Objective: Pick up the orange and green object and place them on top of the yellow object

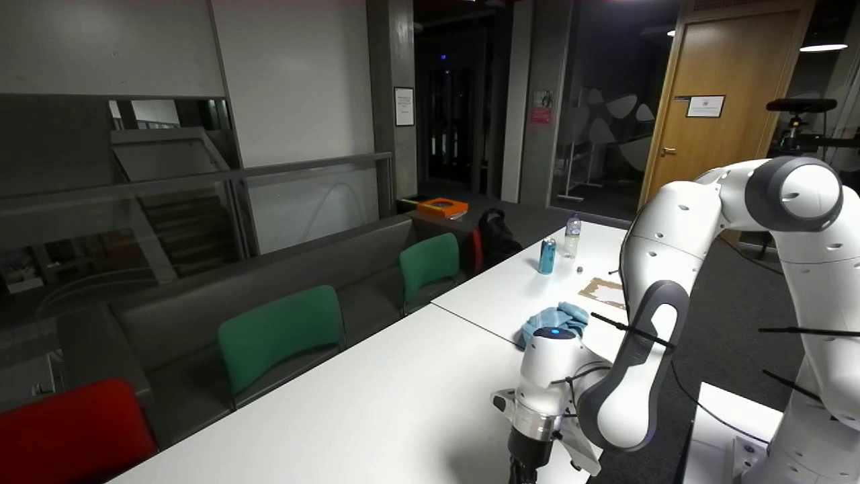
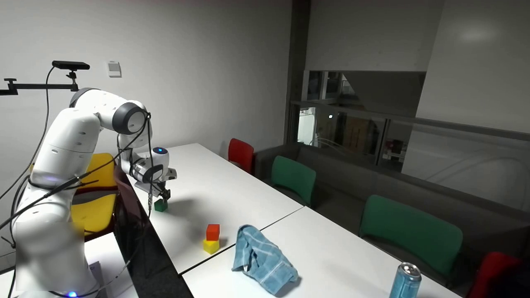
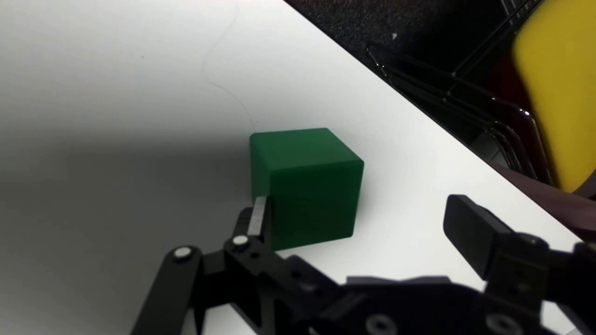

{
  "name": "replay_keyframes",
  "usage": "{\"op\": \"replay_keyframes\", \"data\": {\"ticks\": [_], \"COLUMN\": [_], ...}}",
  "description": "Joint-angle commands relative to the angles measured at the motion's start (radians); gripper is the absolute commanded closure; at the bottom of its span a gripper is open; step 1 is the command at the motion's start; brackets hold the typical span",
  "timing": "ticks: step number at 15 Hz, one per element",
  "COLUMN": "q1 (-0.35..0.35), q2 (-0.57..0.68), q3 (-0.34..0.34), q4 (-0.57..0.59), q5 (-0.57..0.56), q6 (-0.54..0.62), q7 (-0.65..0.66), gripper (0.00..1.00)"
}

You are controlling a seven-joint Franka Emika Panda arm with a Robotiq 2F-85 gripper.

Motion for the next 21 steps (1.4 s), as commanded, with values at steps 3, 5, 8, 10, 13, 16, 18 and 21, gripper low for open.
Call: {"op": "replay_keyframes", "data": {"ticks": [3,5,8,10,13,16,18,21], "q1": [-0.012,-0.012,-0.007,-0.003,0.026,0.026,0.026,0.026], "q2": [0.0,-0.001,-0.003,-0.009,-0.006,-0.006,-0.006,-0.006], "q3": [0.011,0.01,0.005,0.0,-0.021,-0.022,-0.022,-0.022], "q4": [0.019,0.02,0.022,0.019,0.013,0.013,0.013,0.013], "q5": [0.051,0.057,0.066,0.069,0.069,0.069,0.069,0.069], "q6": [-0.051,-0.056,-0.06,-0.062,-0.038,-0.039,-0.039,-0.039], "q7": [-0.062,-0.066,-0.068,-0.064,-0.04,-0.04,-0.04,-0.04], "gripper": [0.0,0.0,0.0,0.0,0.0,0.0,0.0,0.0]}}
